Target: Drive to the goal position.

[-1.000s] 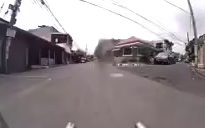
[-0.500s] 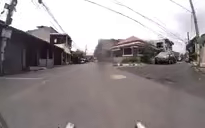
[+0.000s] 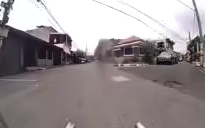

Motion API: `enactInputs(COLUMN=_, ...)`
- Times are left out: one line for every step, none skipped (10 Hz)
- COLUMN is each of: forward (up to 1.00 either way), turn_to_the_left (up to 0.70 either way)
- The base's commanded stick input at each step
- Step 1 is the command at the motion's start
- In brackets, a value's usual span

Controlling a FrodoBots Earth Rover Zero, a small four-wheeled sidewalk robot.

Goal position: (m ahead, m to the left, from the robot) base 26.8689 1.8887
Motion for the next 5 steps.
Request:
enactInputs(forward=0.70, turn_to_the_left=0.00)
enactInputs(forward=0.70, turn_to_the_left=0.00)
enactInputs(forward=0.70, turn_to_the_left=0.00)
enactInputs(forward=0.70, turn_to_the_left=0.00)
enactInputs(forward=0.70, turn_to_the_left=0.00)
